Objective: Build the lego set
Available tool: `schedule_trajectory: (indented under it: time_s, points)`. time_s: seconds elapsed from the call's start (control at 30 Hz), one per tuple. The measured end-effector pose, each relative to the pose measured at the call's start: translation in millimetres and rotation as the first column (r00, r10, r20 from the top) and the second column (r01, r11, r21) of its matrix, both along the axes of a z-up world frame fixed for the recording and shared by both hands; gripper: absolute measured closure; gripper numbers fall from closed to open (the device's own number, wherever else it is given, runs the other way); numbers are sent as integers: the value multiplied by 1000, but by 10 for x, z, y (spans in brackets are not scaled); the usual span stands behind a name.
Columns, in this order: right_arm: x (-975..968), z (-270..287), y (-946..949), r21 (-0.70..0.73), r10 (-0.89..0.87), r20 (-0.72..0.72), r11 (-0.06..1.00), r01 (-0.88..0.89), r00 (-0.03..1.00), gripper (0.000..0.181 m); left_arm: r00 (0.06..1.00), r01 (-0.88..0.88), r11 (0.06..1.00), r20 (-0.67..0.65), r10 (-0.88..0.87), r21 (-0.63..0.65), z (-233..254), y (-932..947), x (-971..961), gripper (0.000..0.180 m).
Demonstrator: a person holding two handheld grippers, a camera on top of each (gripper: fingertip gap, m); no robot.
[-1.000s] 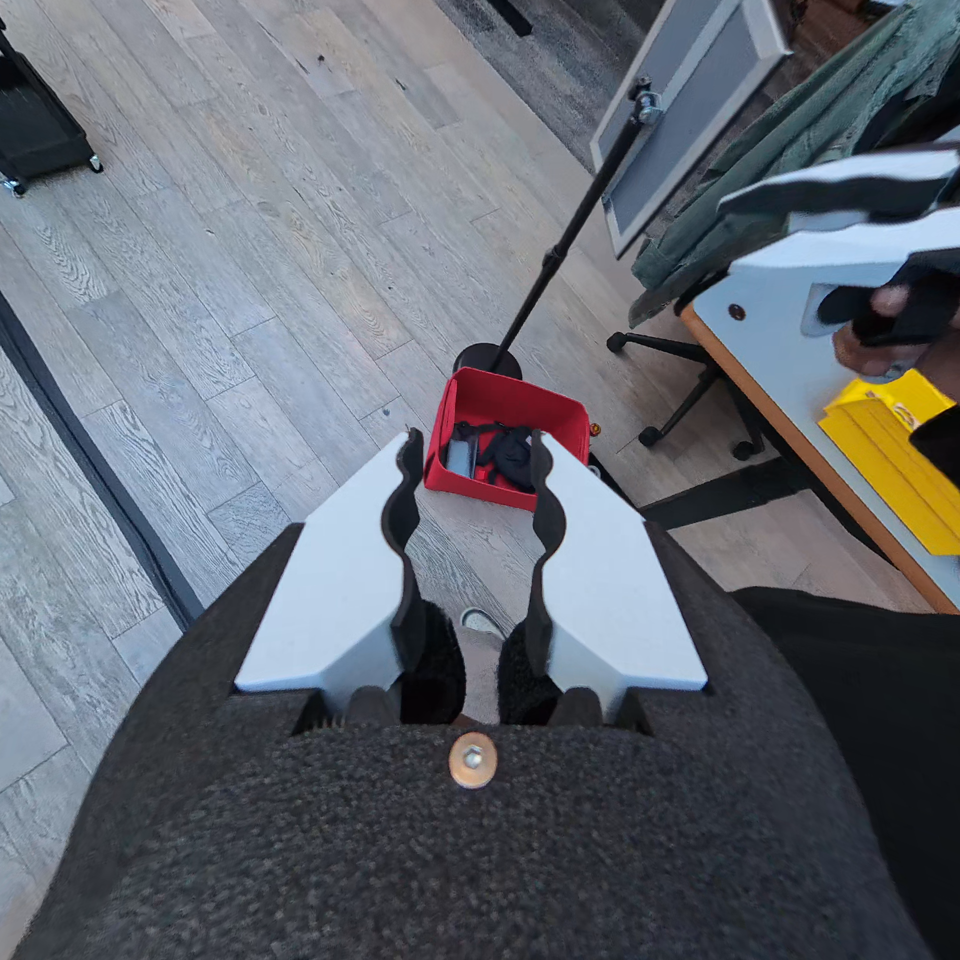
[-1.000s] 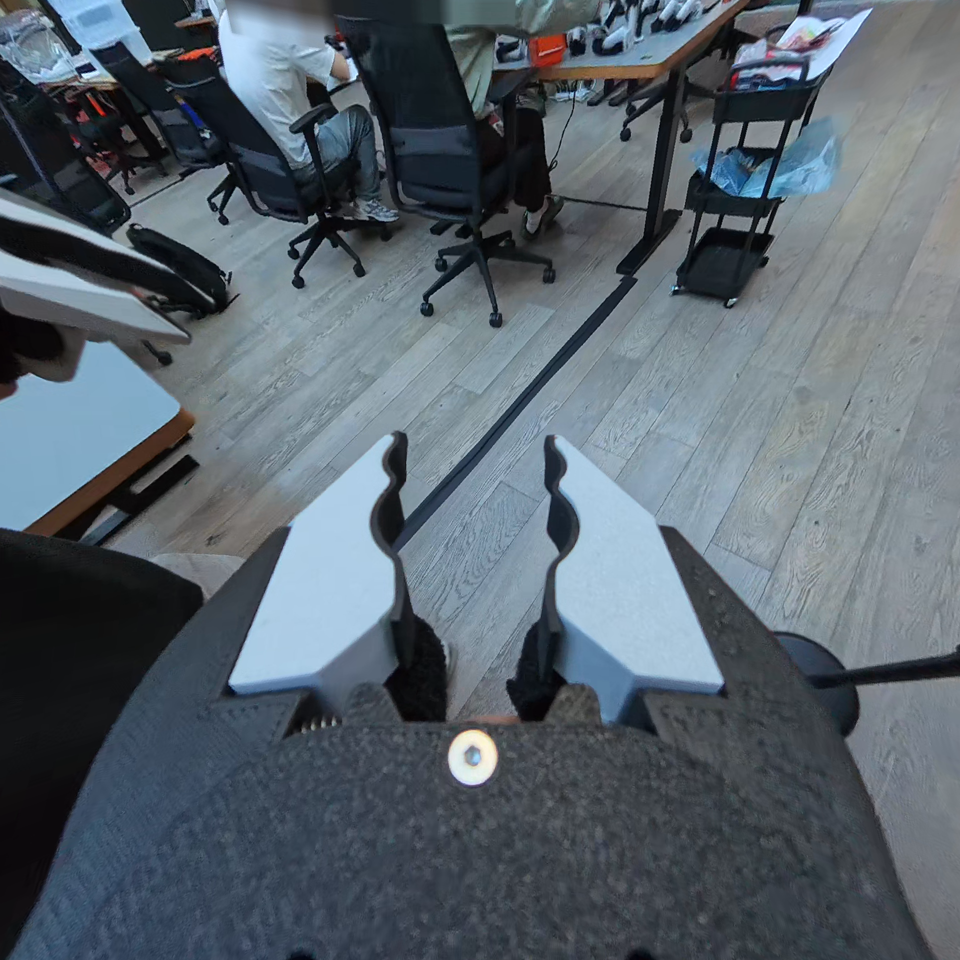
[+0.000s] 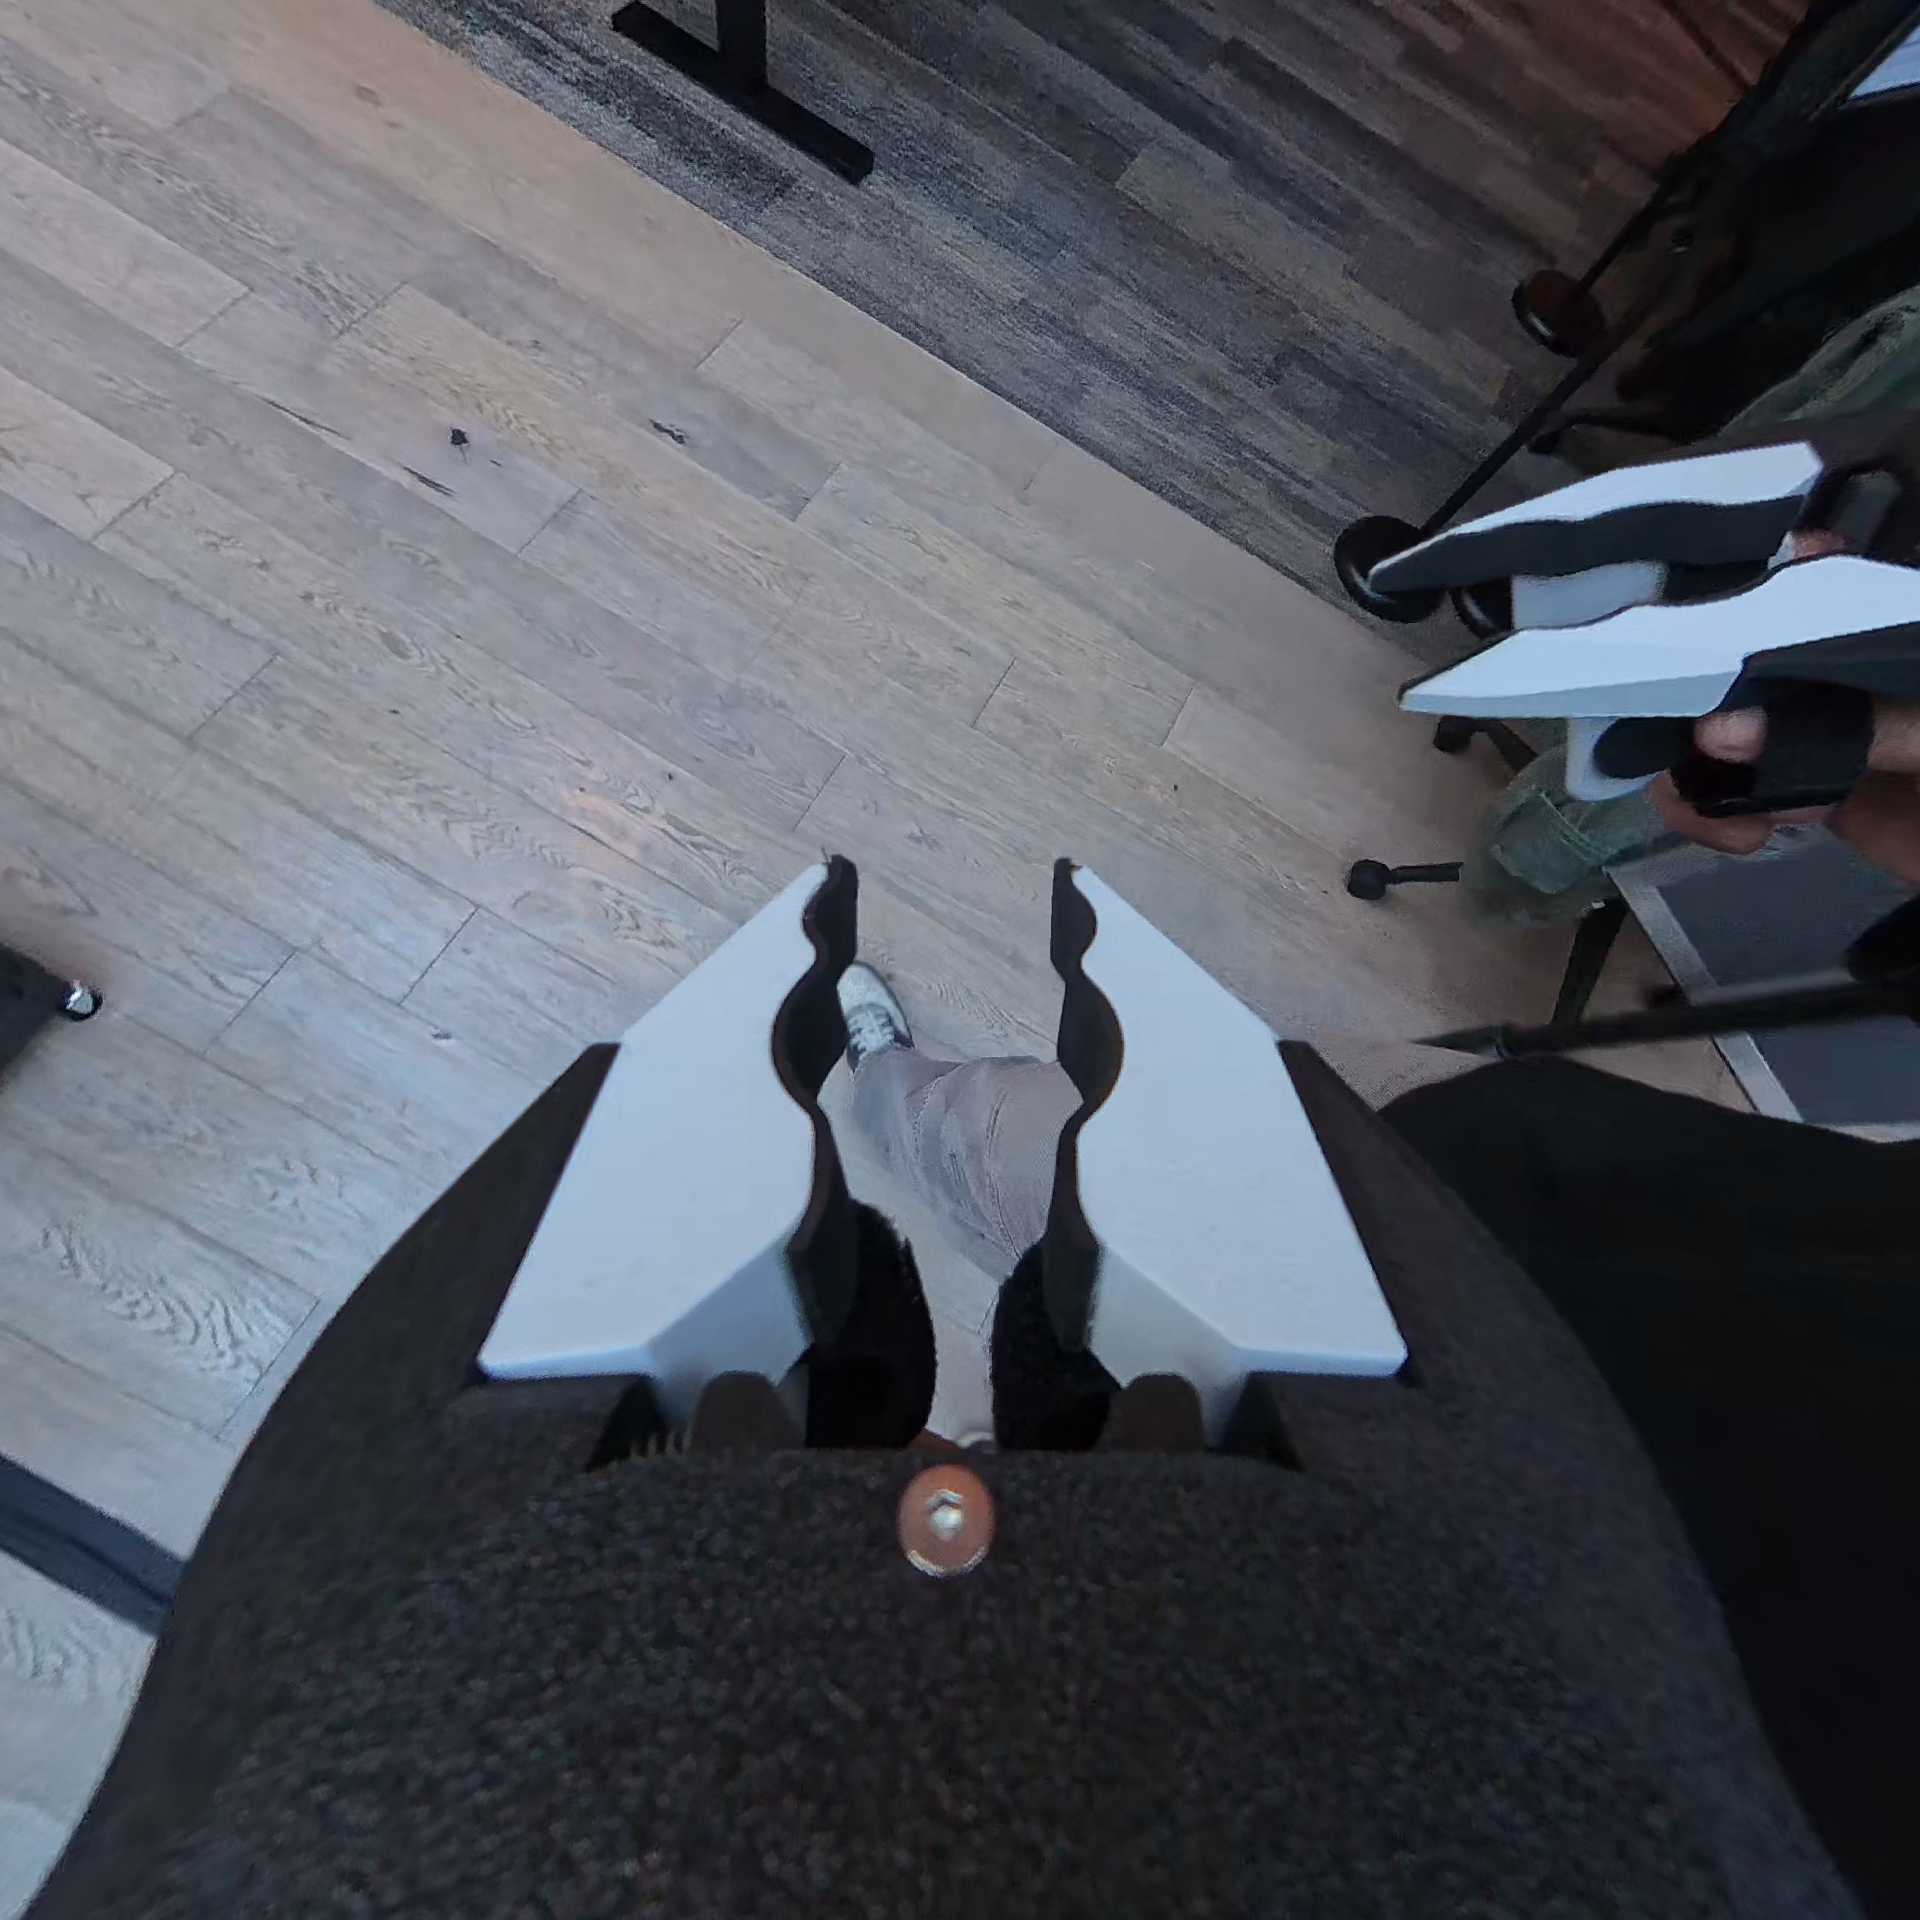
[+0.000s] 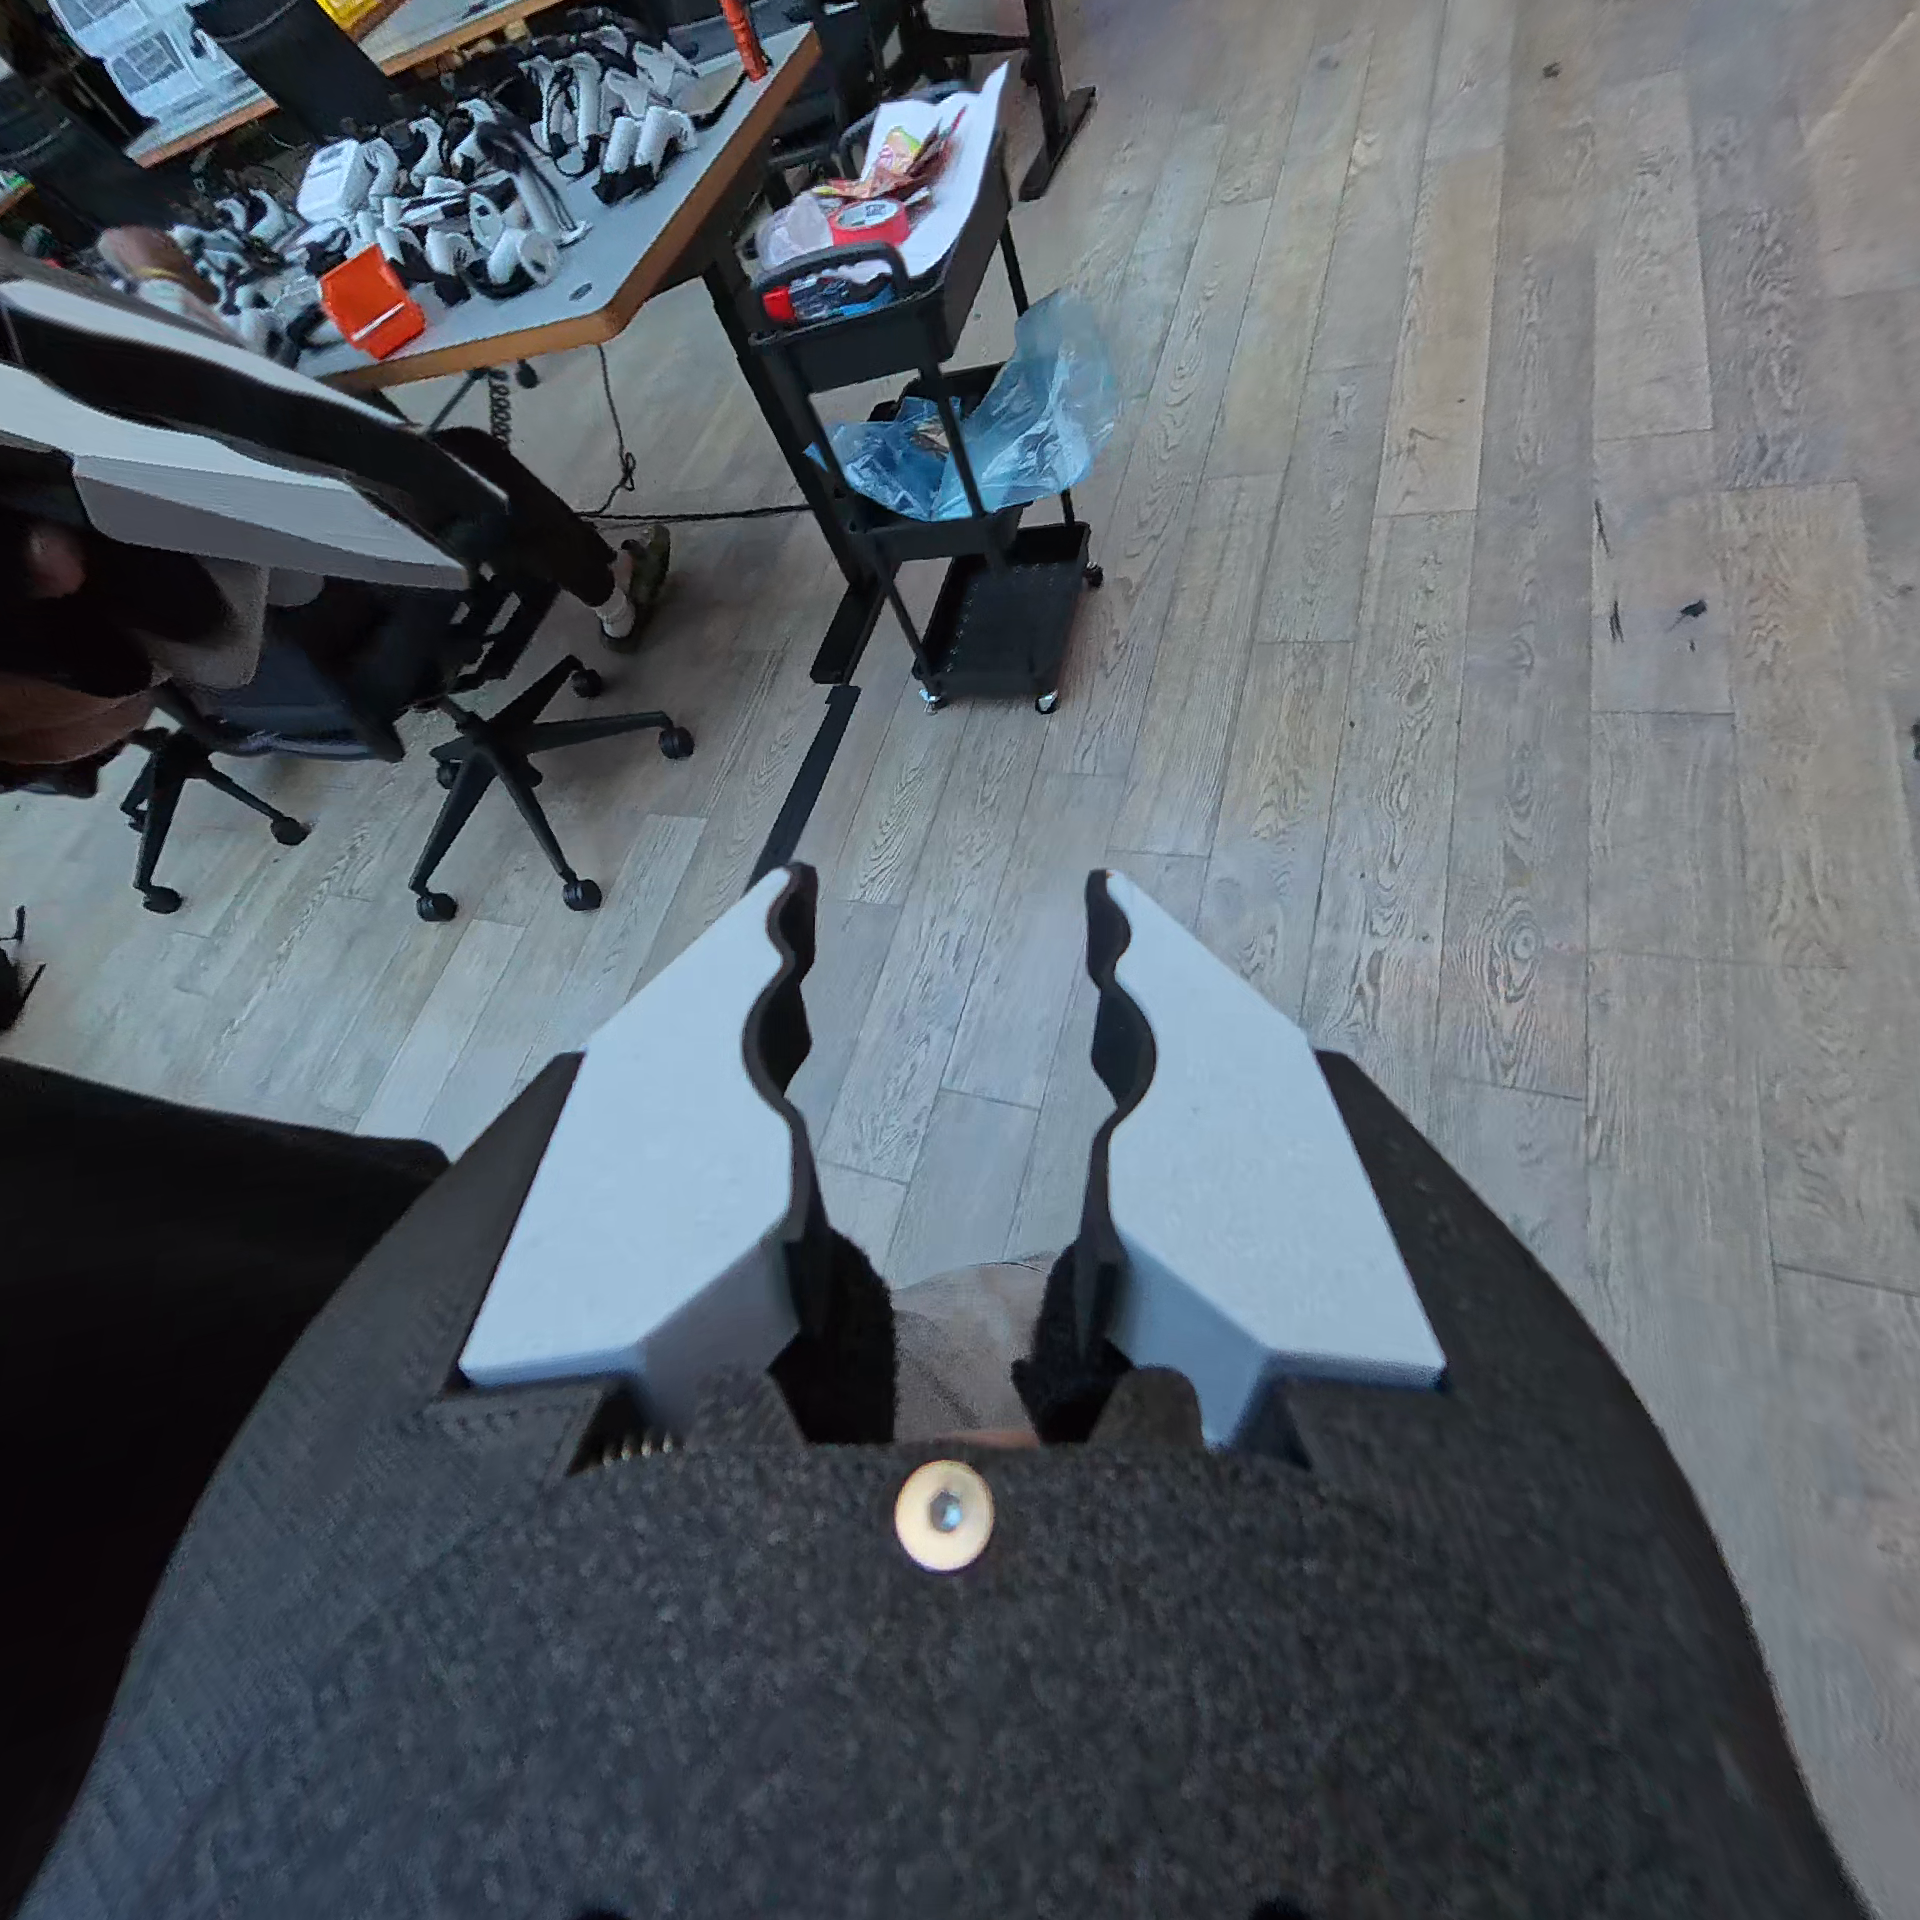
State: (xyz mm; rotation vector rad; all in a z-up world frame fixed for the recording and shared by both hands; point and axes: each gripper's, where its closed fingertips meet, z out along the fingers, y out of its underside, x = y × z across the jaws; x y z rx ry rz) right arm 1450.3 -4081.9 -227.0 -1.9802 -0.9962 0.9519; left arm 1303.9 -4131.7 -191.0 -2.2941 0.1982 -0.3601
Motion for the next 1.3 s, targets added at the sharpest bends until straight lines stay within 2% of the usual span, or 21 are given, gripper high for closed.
schedule_trajectory:
  time_s: [0.1,0.2,0.37,0.43,0.63,0.83,0.93,1.1,1.3]
  points:
    - [-172,7,908,-6,2,30,1000,-2,1000,129,998,-10,999,54,12,-39,11,965,-105,145]
    - [-337,301,1811,33,-11,-11,999,12,1000,130,988,33,999,152,-28,-32,233,1865,-108,145]
    - [-491,493,3230,129,-2,89,992,-9,996,130,994,80,996,84,-76,-37,308,3119,-357,145]
    - [-560,598,3746,163,-27,85,987,13,996,130,992,99,994,78,-96,-45,280,3590,-452,145]
    - [-731,446,5052,135,-134,82,983,123,987,130,983,173,984,72,-169,-46,107,5127,-790,145]
    - [-890,320,6233,7,-278,53,961,278,959,130,967,247,969,66,-246,-11,195,6755,-1129,145]
    - [-877,496,6869,16,-353,30,936,352,935,130,948,302,953,97,-303,22,351,7523,-1202,145]
    - [-659,613,7846,29,-466,36,885,465,884,130,915,404,915,-14,-403,22,356,8715,-1264,145]
    - [-364,346,8987,4,-555,28,832,555,832,131,878,475,879,50,-476,28,286,10055,-858,145]
